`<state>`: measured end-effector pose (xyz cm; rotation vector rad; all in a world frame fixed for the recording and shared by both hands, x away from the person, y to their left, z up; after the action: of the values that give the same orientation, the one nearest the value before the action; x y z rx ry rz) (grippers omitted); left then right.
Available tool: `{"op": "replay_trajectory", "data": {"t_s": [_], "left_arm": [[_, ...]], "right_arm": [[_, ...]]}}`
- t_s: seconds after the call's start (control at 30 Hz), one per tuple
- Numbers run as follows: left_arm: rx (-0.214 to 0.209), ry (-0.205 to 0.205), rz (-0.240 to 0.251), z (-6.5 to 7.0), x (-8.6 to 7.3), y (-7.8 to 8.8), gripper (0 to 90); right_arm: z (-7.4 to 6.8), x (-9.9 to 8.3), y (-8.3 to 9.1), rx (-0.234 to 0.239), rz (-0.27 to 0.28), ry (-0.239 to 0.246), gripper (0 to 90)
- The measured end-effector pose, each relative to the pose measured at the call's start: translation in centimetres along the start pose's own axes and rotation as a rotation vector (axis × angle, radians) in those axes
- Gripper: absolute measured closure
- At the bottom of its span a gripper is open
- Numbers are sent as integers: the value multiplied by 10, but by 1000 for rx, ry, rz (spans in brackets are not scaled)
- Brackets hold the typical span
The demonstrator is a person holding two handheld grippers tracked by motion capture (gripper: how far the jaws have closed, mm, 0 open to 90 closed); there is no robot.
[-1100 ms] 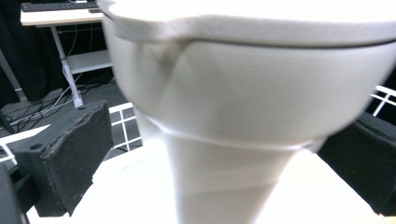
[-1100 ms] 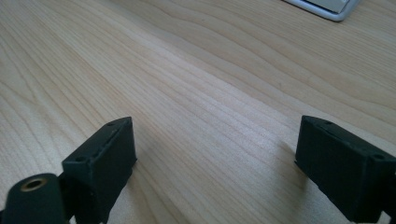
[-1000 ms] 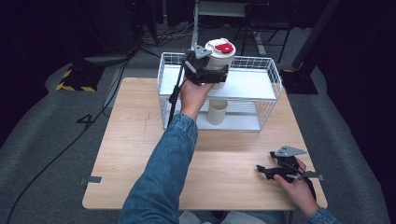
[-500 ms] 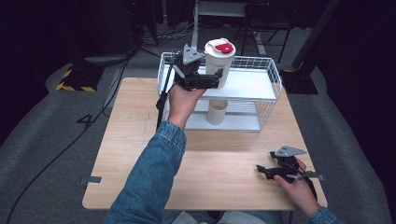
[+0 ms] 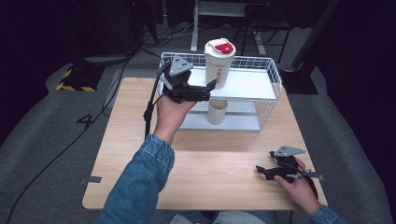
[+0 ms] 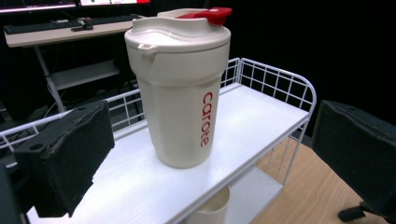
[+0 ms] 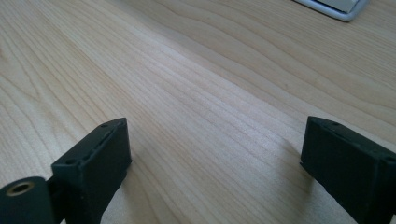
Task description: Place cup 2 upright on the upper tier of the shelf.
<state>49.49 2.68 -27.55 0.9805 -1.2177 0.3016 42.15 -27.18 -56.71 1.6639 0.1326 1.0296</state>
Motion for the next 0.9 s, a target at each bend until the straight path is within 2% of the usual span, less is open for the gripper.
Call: {"op": "replay_trajectory", "data": {"t_s": [0.2,0.4,0.6,0.73,0.9], "left_arm": [[0,6,-13,0,-17,19,0],[-20,13,-32,0,-35,33,0],[3,7,-60,-6,-57,51,0],[26,-14,-81,-9,-72,62,0],[14,-6,-101,-10,-91,73,0]], "right_arm": [[1,3,-2,0,0,2,86],[1,3,-2,0,0,3,86],[1,3,-2,-1,1,4,86],[1,2,-2,1,1,3,86],[1,2,-2,1,1,3,86]]}}
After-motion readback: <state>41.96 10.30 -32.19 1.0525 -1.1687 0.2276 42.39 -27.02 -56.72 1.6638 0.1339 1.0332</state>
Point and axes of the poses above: each handheld gripper's, and its own axes: y roughly backward along the jaws, x roughly out of its top, z roughly to its right, the point moved 9 cm from there along -y, roughly forward along the jaws, and after that the axes turned 13 degrees about -z, right-handed, at the moved point
